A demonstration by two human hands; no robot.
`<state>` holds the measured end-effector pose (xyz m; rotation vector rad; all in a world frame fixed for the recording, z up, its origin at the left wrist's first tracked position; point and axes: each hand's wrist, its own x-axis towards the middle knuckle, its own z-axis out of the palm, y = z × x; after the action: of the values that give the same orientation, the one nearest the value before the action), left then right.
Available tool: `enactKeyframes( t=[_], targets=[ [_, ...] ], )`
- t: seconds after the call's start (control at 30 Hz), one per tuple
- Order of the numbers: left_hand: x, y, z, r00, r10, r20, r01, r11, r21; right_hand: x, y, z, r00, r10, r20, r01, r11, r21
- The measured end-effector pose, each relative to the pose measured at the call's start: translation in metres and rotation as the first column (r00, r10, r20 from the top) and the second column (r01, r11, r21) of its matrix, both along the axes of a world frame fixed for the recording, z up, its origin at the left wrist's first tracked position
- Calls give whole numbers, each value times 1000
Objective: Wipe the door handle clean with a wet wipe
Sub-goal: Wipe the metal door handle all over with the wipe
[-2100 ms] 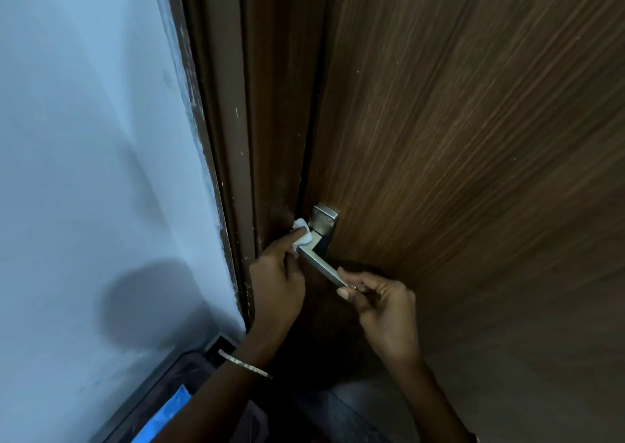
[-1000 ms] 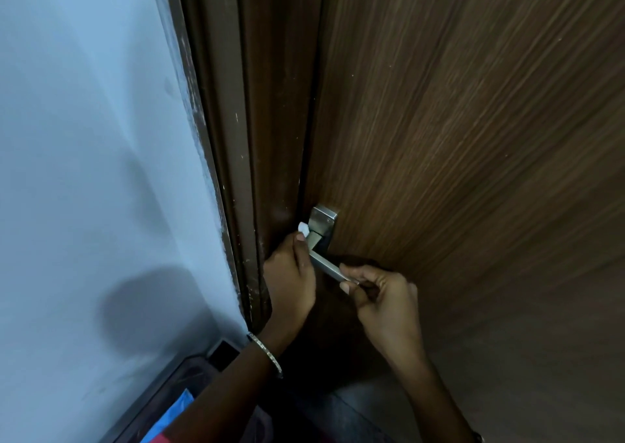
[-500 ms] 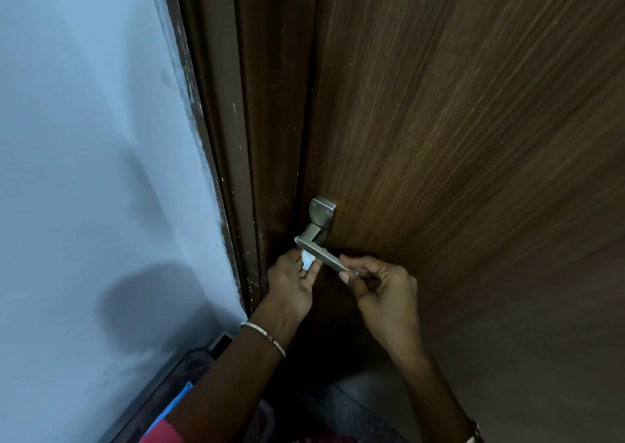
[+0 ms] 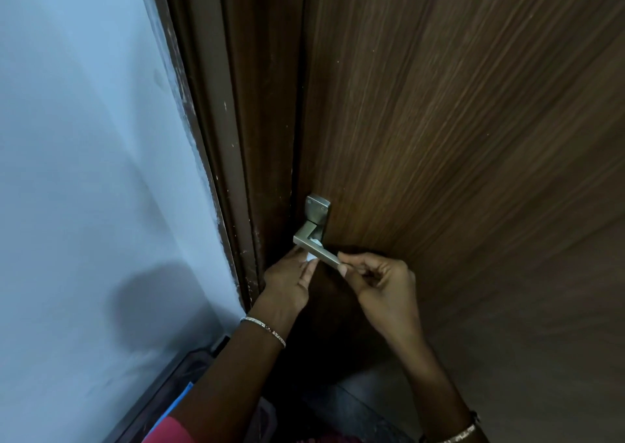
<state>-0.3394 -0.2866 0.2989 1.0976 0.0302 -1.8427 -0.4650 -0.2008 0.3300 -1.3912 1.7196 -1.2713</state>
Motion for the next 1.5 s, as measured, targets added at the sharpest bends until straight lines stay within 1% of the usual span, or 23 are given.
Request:
enactKeyframes(
  t=[0.13, 0.27, 0.37, 0.47, 0.57, 0.7, 0.77, 0.87, 1.0, 1.07, 1.17, 1.2, 1.27, 1.37, 1.43, 1.5],
  targets=[
    [8, -4, 5, 1000, 29, 2, -29, 1000, -3, 0, -1, -2, 1000, -6, 0, 6, 1000, -10],
    [7, -8, 0, 997, 40, -58, -40, 999, 6, -1, -1, -3, 1000, 4, 10, -4, 1000, -11],
    [8, -8, -7, 998, 41, -56, -43, 999, -25, -2, 0, -4, 1000, 8, 25, -8, 1000, -17],
    [0, 0, -11, 996, 80, 36, -77, 994, -81, -1, 0, -3, 1000, 14, 24, -14, 1000, -19],
    [-9, 8, -12, 987, 91, 134, -71, 987, -142, -1, -1, -3, 1000, 6, -9, -6, 1000, -23],
    [-12, 6, -15, 980, 79, 185, -58, 992, -114, -2, -2, -4, 1000, 5, -5, -5, 1000, -23],
    [-10, 6, -13, 986, 53, 155, -39, 995, -97, -3, -2, -4, 1000, 10, -3, -10, 1000, -19],
    [-1, 5, -5, 998, 22, 60, -17, 997, -77, -2, -1, -3, 1000, 9, 0, -9, 1000, -16],
    [11, 2, -4, 994, -79, -71, 72, 992, -99, -2, 1, -3, 1000, 12, 2, -12, 1000, -19],
    [14, 5, -5, 986, -115, -124, 103, 989, -103, -2, 1, -3, 999, 19, 27, -19, 1000, -22],
    [13, 11, -6, 975, -170, -143, 152, 980, -130, -3, 1, -3, 998, 25, 61, -24, 999, -24],
    [12, 13, -5, 973, -191, -128, 171, 974, -149, -4, 0, -4, 995, 22, 94, -20, 1000, -19],
    [9, 17, -2, 968, -235, -85, 216, 957, -192, -5, 0, -8, 972, -30, 232, 29, 1000, 5],
    [6, 22, 2, 959, -282, -29, 267, 934, -239, -6, 0, -17, 864, -159, 478, 121, 987, 108],
    [5, 24, 2, 957, -291, -9, 279, 924, -263, -4, 0, -19, 780, -168, 603, 68, 981, 184],
    [6, 27, 0, 950, -311, 22, 304, 906, -295, -1, -1, -17, 642, -123, 757, -65, 975, 213]
  ],
)
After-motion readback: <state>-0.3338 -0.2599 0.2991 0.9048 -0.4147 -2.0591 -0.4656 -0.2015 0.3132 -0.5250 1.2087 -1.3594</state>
